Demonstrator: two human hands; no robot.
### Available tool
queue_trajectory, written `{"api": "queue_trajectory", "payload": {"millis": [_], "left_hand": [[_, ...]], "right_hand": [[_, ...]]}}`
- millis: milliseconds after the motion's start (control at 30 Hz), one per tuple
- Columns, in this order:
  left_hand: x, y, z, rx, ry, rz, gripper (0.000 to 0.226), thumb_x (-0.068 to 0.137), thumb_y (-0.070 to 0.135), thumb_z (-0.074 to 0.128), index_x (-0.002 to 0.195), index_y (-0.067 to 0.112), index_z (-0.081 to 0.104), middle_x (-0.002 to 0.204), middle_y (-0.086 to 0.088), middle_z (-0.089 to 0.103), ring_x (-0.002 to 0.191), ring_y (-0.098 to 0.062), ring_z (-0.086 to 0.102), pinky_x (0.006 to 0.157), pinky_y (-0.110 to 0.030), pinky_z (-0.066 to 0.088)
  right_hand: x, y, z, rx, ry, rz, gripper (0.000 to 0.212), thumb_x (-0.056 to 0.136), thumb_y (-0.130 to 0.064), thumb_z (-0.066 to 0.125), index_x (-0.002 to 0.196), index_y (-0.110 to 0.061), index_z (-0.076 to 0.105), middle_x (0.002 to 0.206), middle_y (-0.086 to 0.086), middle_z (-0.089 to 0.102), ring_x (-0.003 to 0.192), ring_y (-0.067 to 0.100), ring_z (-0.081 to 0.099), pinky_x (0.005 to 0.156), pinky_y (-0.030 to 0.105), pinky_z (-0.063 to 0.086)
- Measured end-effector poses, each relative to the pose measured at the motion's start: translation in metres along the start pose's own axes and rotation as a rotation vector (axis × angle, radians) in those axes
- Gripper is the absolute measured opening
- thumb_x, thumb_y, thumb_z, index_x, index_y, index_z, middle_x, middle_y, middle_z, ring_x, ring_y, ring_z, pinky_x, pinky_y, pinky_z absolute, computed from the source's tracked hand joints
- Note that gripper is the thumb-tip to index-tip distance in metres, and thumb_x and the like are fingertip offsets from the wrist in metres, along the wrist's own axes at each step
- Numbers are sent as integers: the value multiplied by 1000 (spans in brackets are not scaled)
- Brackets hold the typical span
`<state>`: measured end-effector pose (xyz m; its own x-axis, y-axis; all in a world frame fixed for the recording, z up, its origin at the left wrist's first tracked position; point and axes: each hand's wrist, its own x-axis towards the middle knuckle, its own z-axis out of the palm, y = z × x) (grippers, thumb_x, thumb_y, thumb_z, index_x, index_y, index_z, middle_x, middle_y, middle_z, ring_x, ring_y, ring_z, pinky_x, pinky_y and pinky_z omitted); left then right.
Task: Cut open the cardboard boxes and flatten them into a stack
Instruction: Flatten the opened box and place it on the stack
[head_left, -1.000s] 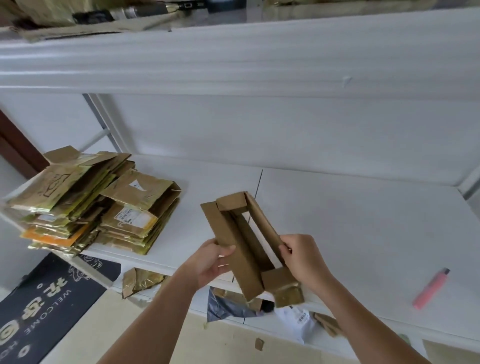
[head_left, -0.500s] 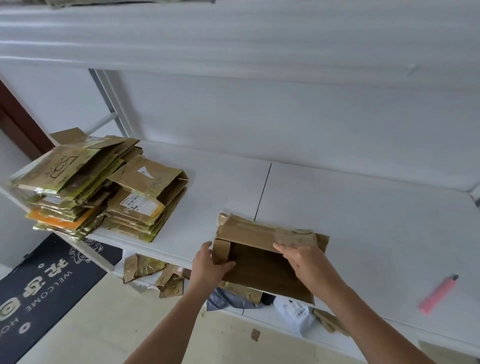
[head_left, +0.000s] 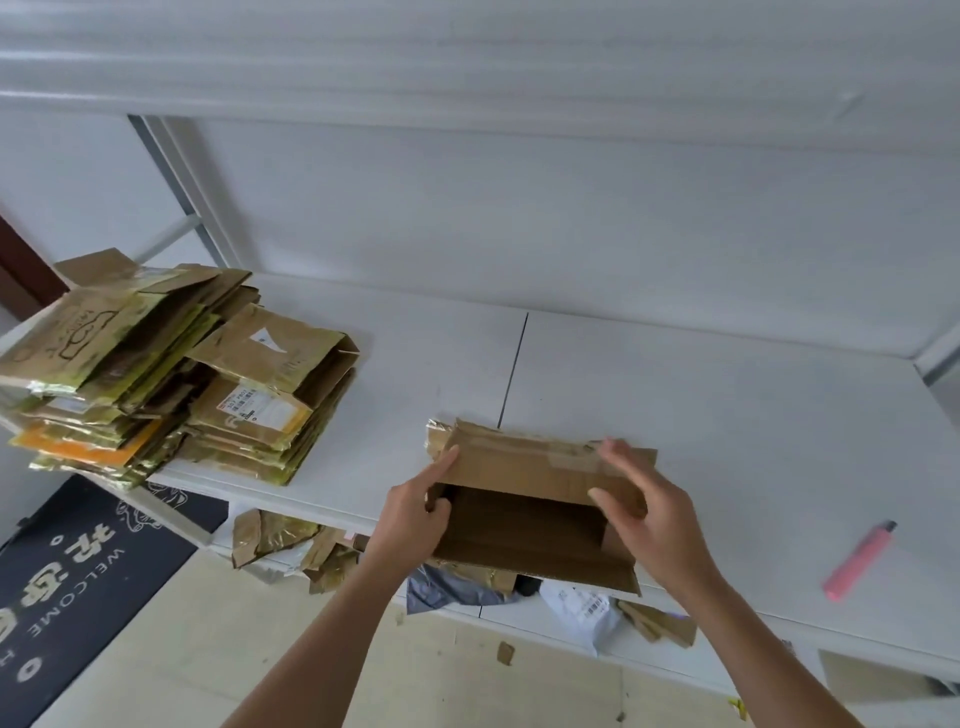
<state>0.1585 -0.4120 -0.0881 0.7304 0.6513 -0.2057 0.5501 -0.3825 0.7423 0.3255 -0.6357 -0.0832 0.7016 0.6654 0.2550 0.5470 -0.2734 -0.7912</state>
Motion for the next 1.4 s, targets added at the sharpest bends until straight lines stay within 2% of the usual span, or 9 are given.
{"api": "queue_trajectory", "payload": {"millis": [167, 367, 533, 700, 833, 933, 1100, 1267, 1400], "left_hand": [[10, 12, -5, -35, 0, -2, 59, 102, 4, 43, 150, 36, 36, 142, -9, 45, 79, -11, 60, 58, -13, 49], [13, 23, -4, -61, -39, -10, 60, 101, 1, 42, 150, 34, 37, 142, -14, 43, 77, -13, 58, 52, -12, 47], [7, 20, -9, -110, -105, -43, 64, 98, -5, 40, 144, 40, 42, 138, -6, 46, 89, -12, 58, 62, -19, 56], [-4, 20, -17, -256, -180, -113, 71, 92, -15, 36, 136, 40, 41, 111, -10, 56, 88, -33, 65, 66, -42, 59], [-11, 12, -27, -493, -222, -216, 64, 91, -19, 31, 132, 30, 43, 118, -18, 50, 91, -37, 63, 56, -34, 59], [-12, -4, -30, -668, -300, -335, 51, 85, -12, 37, 126, 14, 51, 126, -23, 46, 106, -42, 56, 73, -48, 61], [-23, -31, -22, -871, -222, -615, 57, 62, 13, 60, 116, -6, 62, 125, -23, 53, 112, -44, 52, 79, -51, 58], [-27, -53, 2, -518, -202, -581, 27, 90, -10, 54, 108, 9, 63, 123, -15, 55, 105, -30, 58, 92, -48, 56], [-32, -54, 15, -190, -132, -463, 30, 85, -14, 49, 93, 15, 56, 111, -12, 55, 85, -20, 53, 60, -27, 51]], "right_hand": [[-27, 5, 1, 265, 253, 316, 58, 88, 11, 56, 135, -20, 41, 137, -7, 46, 125, 9, 48, 110, 41, 41], [-8, 18, 18, 178, 163, 538, 88, 78, -24, 82, 143, -21, 23, 123, -3, 47, 109, 15, 52, 90, 28, 49], [0, 30, 23, -41, 219, 500, 62, 82, -27, 78, 129, -21, 38, 110, 2, 61, 88, 20, 65, 66, 28, 55], [-15, 23, 0, -8, -23, 452, 68, 84, -8, 69, 140, -29, 39, 106, -10, 61, 95, 3, 57, 73, 18, 46], [-27, 27, -24, 1, -274, 374, 77, 87, 15, 47, 149, -30, 37, 141, -17, 42, 127, -6, 41, 98, 10, 39], [-34, 37, -27, -105, -422, 351, 74, 90, 17, 40, 145, -31, 42, 139, -19, 44, 132, -4, 42, 96, -3, 29], [-37, 44, -15, -342, -613, 286, 81, 87, 19, 40, 141, -41, 47, 149, -33, 26, 140, 2, 31, 102, 10, 31], [-27, 38, 14, -629, -656, 187, 47, 95, -6, 49, 133, -31, 61, 144, -17, 41, 127, 9, 38, 95, 26, 43], [-10, 32, 42, -716, -519, 152, 26, 99, -25, 43, 99, -15, 67, 118, -3, 53, 86, 9, 46, 77, 26, 40]]}}
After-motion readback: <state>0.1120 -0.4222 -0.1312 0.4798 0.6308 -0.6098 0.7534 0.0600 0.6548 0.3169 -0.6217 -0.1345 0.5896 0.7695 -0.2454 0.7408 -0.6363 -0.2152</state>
